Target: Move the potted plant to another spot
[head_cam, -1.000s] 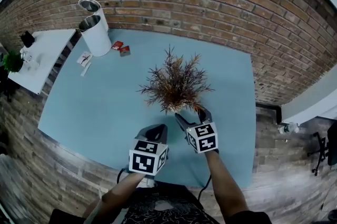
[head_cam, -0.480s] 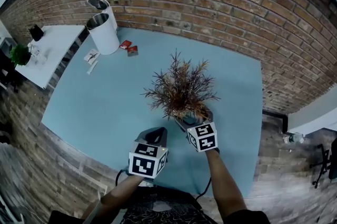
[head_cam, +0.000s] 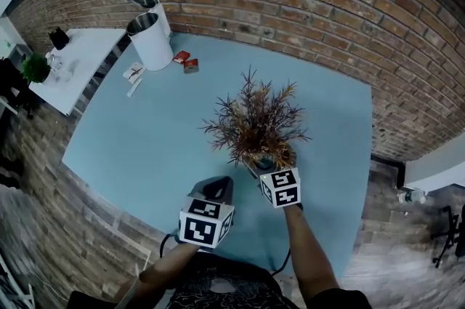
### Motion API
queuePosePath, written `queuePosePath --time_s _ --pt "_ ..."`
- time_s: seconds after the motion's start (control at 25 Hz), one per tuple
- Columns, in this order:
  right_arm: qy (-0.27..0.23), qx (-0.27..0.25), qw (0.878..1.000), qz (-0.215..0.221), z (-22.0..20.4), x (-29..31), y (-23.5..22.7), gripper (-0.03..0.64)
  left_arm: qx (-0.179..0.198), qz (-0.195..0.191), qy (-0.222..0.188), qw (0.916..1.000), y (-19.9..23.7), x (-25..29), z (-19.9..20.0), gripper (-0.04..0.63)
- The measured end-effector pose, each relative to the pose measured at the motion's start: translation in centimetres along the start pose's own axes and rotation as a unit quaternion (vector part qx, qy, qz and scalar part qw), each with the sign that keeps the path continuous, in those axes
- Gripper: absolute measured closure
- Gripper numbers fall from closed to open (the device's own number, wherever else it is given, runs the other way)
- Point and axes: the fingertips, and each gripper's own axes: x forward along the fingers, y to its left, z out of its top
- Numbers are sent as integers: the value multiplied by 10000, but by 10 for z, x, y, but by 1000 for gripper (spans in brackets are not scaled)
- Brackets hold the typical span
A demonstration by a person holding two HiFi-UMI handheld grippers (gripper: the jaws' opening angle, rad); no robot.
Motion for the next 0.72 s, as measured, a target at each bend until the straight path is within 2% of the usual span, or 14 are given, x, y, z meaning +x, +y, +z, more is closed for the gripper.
queuePosePath --time_s 0.32,0.72 --pt "100 1 9999 -3 -1 7 1 172 -90 121 37 9999 9 -3 0 595" --pt "187 49 9997 -119 -3 6 2 178 -74 -14 -3 10000 13 -2 -4 595"
